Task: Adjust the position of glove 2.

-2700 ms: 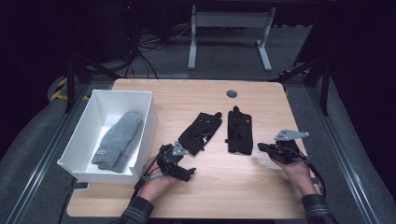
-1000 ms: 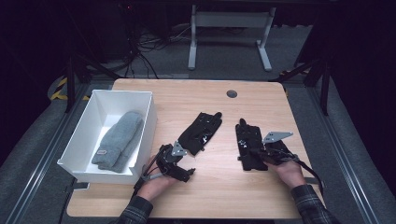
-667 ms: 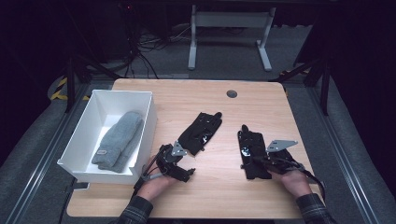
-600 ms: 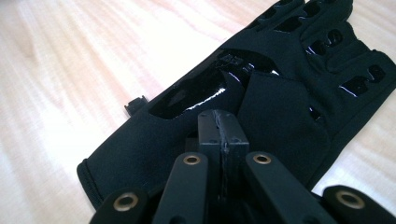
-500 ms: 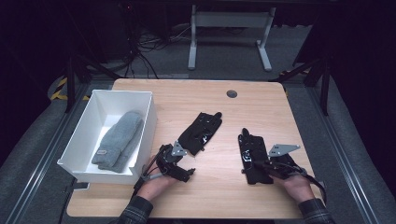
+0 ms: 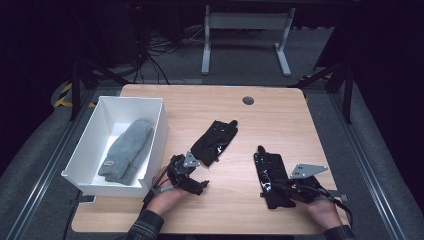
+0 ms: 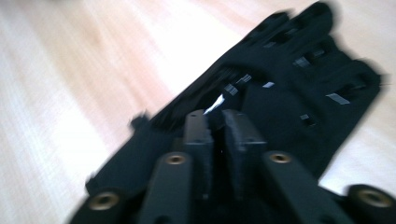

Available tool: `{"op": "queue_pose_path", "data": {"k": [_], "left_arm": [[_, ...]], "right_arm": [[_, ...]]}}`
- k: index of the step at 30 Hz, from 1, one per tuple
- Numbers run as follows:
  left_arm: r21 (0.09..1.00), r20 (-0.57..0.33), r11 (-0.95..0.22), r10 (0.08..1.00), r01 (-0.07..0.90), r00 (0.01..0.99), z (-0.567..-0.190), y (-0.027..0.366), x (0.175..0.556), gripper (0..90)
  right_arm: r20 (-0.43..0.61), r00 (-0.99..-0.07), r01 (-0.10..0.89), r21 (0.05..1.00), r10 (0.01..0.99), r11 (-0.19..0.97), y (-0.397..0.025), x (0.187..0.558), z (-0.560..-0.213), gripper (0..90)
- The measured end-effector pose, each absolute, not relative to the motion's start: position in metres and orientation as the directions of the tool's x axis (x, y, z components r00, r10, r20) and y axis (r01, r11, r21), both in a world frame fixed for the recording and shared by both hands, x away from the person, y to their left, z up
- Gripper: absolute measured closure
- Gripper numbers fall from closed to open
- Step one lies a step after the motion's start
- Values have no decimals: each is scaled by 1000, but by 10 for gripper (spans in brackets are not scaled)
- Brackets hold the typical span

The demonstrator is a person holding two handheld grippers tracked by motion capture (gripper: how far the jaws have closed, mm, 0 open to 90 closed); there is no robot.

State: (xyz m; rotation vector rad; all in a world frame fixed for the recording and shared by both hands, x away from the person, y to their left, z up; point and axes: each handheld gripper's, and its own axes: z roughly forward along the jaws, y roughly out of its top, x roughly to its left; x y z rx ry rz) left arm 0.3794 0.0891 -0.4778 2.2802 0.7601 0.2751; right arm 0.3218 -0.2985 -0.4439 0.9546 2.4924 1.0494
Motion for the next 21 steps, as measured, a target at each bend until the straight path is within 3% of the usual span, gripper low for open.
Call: {"op": "queue_pose_path", "data": {"k": [12, 21], "left_arm": [[677, -23, -585, 591, 447, 807, -477, 89, 380, 1], [652, -38, -589, 604, 478, 796, -470, 88, 381, 53]], "right_arm": [[-28, -581, 526, 750, 813, 402, -344, 362, -445, 412], [-34, -493, 561, 751, 869, 348, -368, 381, -460, 279]]}}
